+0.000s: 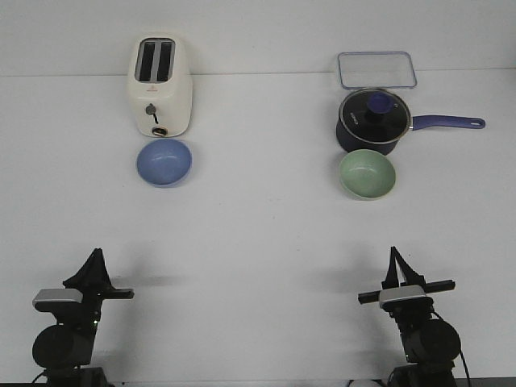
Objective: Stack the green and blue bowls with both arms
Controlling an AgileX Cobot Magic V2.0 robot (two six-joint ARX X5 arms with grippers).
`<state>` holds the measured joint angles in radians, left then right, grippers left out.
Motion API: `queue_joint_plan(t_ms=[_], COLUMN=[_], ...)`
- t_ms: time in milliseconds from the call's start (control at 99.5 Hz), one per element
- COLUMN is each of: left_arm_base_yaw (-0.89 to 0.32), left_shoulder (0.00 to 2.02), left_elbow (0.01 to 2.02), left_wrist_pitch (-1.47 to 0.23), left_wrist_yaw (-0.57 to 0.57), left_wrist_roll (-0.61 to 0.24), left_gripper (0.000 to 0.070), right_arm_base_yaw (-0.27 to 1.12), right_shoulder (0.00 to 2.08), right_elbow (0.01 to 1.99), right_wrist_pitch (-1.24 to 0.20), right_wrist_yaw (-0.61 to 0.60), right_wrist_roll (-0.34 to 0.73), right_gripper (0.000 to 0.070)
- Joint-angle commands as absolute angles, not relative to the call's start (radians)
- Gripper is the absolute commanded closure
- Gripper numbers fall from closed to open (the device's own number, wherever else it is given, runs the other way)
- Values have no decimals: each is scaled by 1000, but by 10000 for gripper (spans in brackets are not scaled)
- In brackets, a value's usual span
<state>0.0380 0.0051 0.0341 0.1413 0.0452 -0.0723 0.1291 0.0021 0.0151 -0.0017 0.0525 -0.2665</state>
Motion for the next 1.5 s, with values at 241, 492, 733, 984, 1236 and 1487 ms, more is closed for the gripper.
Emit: queue_joint_plan(t_ms=[241, 492, 733, 984, 1236, 1487], left_arm_base_yaw=[38, 38, 38, 38, 38, 38], left_shoulder=[3, 3, 3, 3, 3, 3], left_elbow=[14, 14, 14, 14, 14, 14], left_wrist_pitch=[151, 151, 151, 151, 151, 151], left_wrist_yaw=[49, 49, 49, 49, 49, 49], left_wrist_roll=[-76, -76, -76, -76, -76, -76], left_gripper=[685, 685, 685, 685, 685, 685], right_arm_base_yaw=[130, 130, 131, 131, 129, 115], right_shoulder=[1, 1, 1, 1, 61, 401], right_elbow=[13, 13, 13, 13, 135, 387], right_wrist_pitch=[12, 12, 15, 20, -120, -230], right_wrist_yaw=[52, 52, 46, 64, 157, 149], right_wrist_roll=[-278, -279, -255, 116, 327, 324], right_gripper=[700, 700, 700, 700, 700, 700])
